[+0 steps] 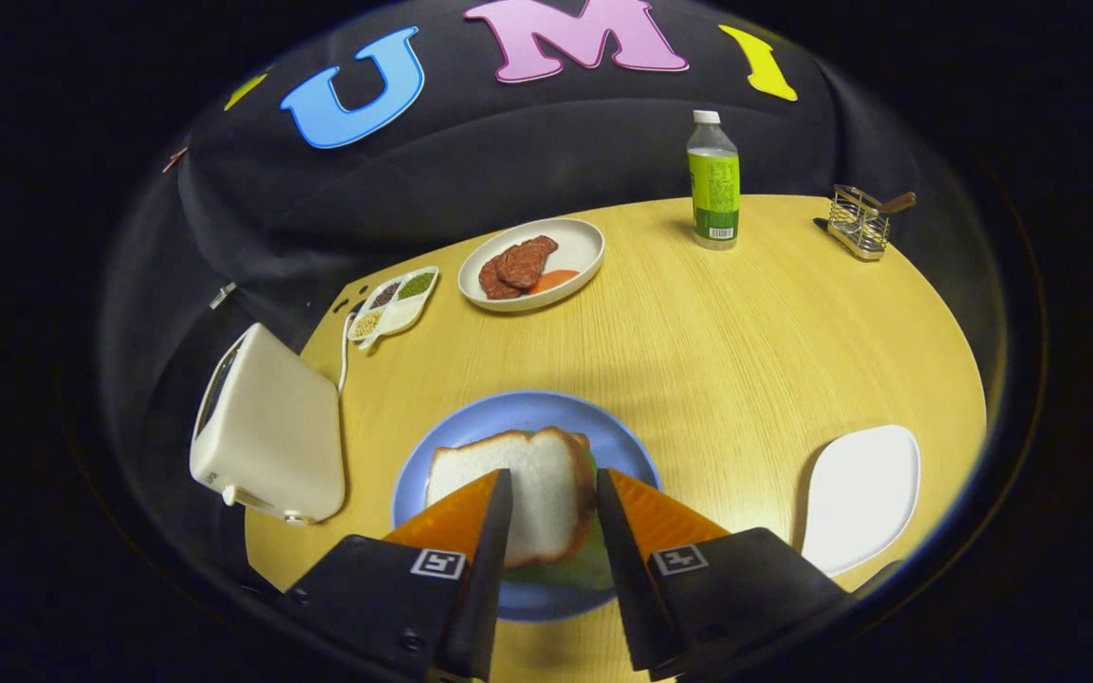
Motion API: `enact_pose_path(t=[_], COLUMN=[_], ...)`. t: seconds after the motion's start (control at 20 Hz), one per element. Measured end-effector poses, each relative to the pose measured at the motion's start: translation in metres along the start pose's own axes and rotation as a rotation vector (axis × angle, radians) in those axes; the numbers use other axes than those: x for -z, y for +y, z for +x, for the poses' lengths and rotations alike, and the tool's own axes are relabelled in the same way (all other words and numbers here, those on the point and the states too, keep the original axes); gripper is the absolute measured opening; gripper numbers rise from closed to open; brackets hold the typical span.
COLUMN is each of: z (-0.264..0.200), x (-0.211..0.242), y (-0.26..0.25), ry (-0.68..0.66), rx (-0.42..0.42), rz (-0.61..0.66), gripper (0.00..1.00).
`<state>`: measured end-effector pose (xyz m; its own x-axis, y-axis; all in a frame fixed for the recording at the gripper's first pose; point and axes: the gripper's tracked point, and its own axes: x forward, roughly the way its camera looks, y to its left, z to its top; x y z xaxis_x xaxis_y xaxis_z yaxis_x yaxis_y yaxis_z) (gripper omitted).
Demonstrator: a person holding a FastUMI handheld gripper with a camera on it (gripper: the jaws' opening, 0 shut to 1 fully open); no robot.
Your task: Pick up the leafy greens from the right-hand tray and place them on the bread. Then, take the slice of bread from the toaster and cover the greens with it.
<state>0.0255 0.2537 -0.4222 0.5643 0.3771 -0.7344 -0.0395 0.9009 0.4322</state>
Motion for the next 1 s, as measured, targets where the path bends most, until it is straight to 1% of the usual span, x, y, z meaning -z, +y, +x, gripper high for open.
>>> enact_pose_path(t=[0.05, 0.15, 0.2, 0.25, 0.4, 0.45, 0.65, 0.75, 0.85, 1.0], z=[0.000, -0.002, -0.004, -0.007, -0.022, -0.030, -0.070, -0.094, -0.122, -0.167], x=[0.001, -0.001, -0.004, -0.006, -0.022, -0.029, -0.066, -0.090, -0.116, -0.161], y=[-0.003, -0.011, -0.014, -0.018, -0.029, -0.031, -0.030, -0.029, -0.029, -0.034], ry=[0.006, 0.003, 0.000, -0.006, -0.047, -0.075, -0.195, -0.264, -0.336, -0.468], rx=[0.000, -0.002, -0.009, -0.014, -0.032, -0.044, -0.099, -0.113, -0.120, -0.104], rz=[-0.008, -0.015, -0.013, -0.015, -0.041, -0.047, -0.087, -0.120, -0.152, -0.221], gripper=[0.67, 0.79, 0.82, 0.88, 0.93, 0.98, 0.99, 0.99, 0.99, 0.99])
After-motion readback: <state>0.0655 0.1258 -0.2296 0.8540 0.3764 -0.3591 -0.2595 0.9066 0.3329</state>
